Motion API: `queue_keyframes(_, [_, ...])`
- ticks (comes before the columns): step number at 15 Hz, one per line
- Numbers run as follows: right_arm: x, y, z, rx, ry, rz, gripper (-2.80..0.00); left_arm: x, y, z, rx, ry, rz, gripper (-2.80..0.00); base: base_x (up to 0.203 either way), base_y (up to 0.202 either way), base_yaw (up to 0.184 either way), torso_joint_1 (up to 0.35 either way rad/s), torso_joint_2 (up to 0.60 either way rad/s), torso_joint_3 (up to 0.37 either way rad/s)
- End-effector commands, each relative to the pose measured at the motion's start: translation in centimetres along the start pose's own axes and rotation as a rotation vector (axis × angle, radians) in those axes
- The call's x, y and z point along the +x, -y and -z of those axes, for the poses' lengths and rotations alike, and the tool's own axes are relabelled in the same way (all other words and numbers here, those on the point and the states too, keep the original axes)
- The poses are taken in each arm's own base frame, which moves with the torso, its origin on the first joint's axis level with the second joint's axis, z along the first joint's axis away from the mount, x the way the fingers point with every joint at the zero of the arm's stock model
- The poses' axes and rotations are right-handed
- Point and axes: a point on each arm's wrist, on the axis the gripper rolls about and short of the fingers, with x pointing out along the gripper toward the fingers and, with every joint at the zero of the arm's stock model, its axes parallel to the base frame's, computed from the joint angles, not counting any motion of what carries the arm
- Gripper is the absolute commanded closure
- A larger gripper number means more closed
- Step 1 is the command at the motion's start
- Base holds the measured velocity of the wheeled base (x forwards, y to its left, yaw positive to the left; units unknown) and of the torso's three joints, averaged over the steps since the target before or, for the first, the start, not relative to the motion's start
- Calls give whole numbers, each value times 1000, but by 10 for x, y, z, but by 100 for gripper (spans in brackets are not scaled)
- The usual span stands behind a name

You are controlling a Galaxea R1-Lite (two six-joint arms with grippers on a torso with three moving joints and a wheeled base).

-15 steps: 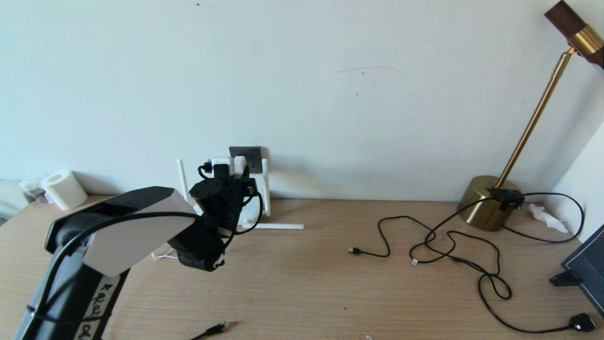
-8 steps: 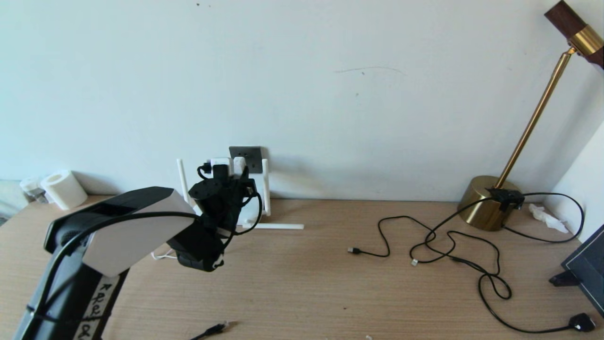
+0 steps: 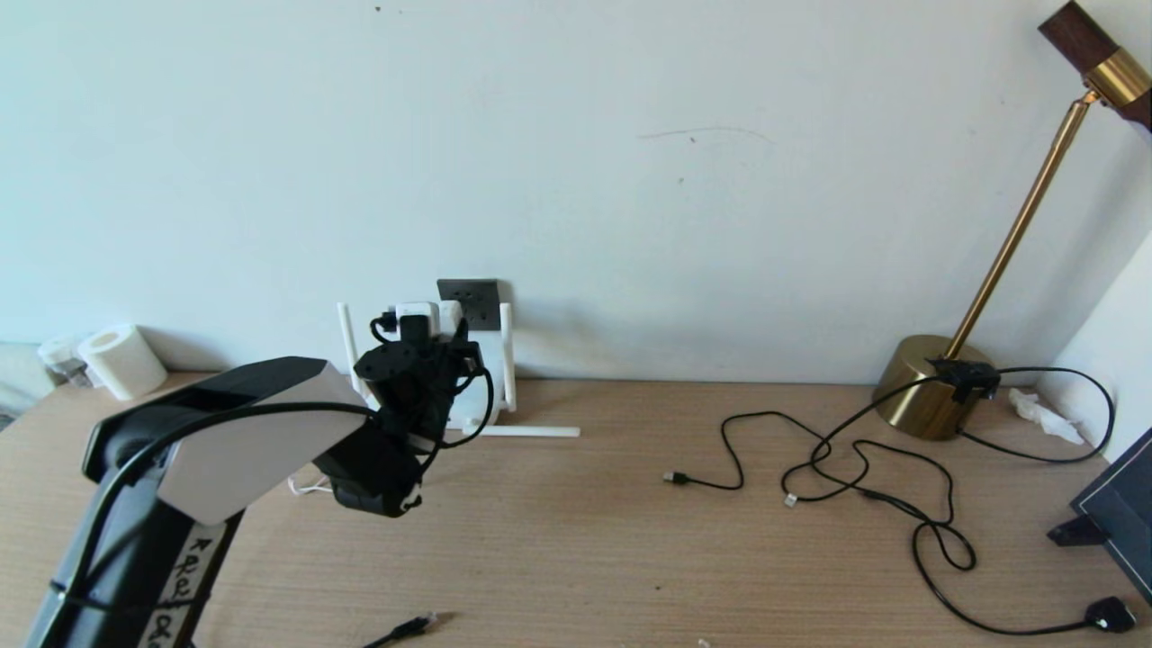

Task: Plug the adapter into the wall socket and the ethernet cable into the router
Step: Align plug and socket, then plug plug into socket

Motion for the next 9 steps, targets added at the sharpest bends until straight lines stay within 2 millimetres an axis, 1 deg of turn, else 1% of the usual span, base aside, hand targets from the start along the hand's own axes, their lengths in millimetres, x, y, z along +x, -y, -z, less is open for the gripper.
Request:
queue_keyframes(1, [0,0,0,0,-1,-1,0,-1,5,-6,-8,17,5,0,0,0,0,0,0,0])
queue_keyframes(5, [0,0,0,1,1,-1,0,-5,13,-16,-15,25,23,0,0,0,0,0,0,0])
queue_keyframes(9, [0,0,0,-1,1,-1,0,-6,15,-17,-17,28,23,0,0,0,0,0,0,0])
